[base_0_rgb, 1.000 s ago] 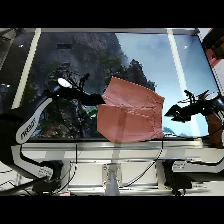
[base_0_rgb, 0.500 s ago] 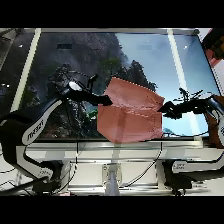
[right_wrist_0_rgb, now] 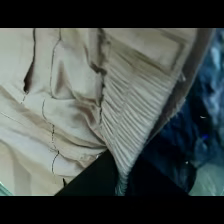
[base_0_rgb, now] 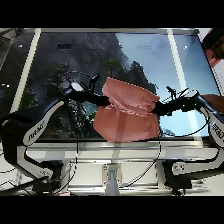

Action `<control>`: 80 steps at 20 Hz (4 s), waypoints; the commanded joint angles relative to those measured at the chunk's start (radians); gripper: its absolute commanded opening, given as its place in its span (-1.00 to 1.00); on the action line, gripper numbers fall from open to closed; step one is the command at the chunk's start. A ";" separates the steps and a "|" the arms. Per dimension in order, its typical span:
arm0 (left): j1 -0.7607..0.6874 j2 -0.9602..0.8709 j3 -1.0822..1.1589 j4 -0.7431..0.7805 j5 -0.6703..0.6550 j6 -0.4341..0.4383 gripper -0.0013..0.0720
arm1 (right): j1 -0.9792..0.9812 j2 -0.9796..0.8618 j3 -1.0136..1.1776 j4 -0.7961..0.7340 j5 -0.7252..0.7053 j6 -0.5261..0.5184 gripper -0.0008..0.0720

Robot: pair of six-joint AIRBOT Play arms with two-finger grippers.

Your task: Fold the clothes and pants, and hang the long-sleeved shirts on hangers.

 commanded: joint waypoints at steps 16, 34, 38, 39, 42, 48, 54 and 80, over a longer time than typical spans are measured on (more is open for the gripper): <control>0.069 0.062 0.166 0.007 0.348 0.000 -0.93 | 0.200 -0.002 0.308 0.250 -0.483 -0.060 -0.91; 0.172 0.053 0.166 0.008 0.127 0.000 0.93 | 0.102 0.001 0.306 0.144 -0.392 -0.025 0.24; 0.283 0.066 0.166 0.007 -0.109 -0.001 0.92 | -0.065 -0.010 0.306 0.114 -0.074 -0.023 0.24; 0.298 0.066 0.166 0.008 -0.160 0.000 0.92 | -0.087 -0.023 0.306 0.100 0.000 -0.023 0.24; 0.304 0.066 0.166 0.008 -0.261 0.000 0.92 | -0.098 -0.074 0.306 0.076 0.106 -0.022 0.24; 0.273 0.059 0.166 0.012 -0.273 0.000 0.92 | -0.053 -0.186 0.306 0.068 0.154 0.019 0.24; 0.273 0.044 0.166 0.012 -0.273 0.000 0.92 | -0.029 -0.227 0.306 0.110 0.092 0.014 0.24; 0.190 -0.094 0.165 0.166 -0.273 0.158 0.92 | -0.029 -0.226 0.306 0.155 -0.014 0.015 -0.91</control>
